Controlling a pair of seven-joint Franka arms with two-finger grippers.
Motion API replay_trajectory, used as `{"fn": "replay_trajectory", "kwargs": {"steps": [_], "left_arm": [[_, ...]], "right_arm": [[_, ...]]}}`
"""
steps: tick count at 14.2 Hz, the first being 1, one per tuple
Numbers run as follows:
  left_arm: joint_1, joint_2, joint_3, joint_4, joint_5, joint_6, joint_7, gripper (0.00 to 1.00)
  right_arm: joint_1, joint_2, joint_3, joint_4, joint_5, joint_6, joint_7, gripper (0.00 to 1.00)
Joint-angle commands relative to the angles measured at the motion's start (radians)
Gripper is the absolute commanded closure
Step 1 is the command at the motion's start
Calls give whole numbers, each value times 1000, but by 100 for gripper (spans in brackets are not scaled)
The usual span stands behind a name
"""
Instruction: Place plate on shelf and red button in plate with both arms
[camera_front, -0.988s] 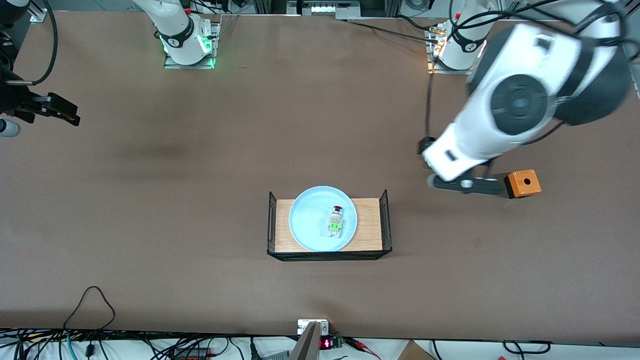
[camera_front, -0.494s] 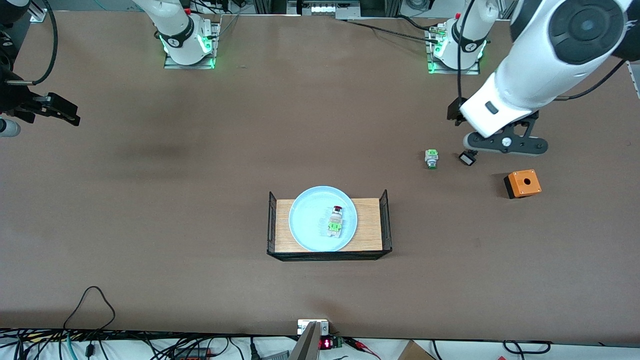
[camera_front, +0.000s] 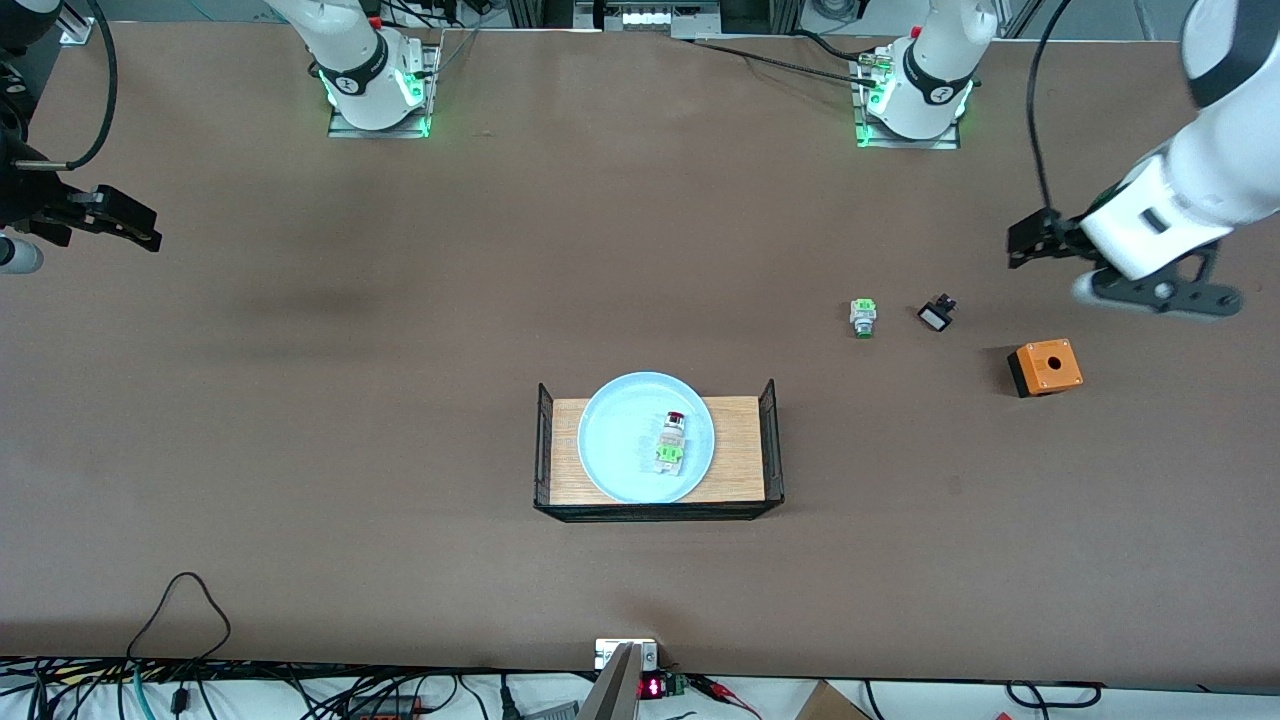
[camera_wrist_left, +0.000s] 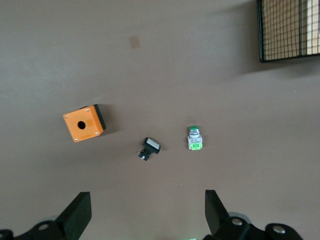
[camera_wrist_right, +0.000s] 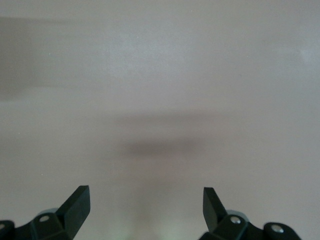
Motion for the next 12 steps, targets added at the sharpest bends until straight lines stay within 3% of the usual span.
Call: {"fn": "replay_trajectory", "kwargs": {"steps": [1,12], "left_arm": [[1,-72,33,-55,-21,66,20,0],[19,-58,38,-24,-2,-18,24,0]], "right_arm": [[0,-8,1,8,18,-19,-3,0],[0,-8,2,8,18,-17,-2,0]]}}
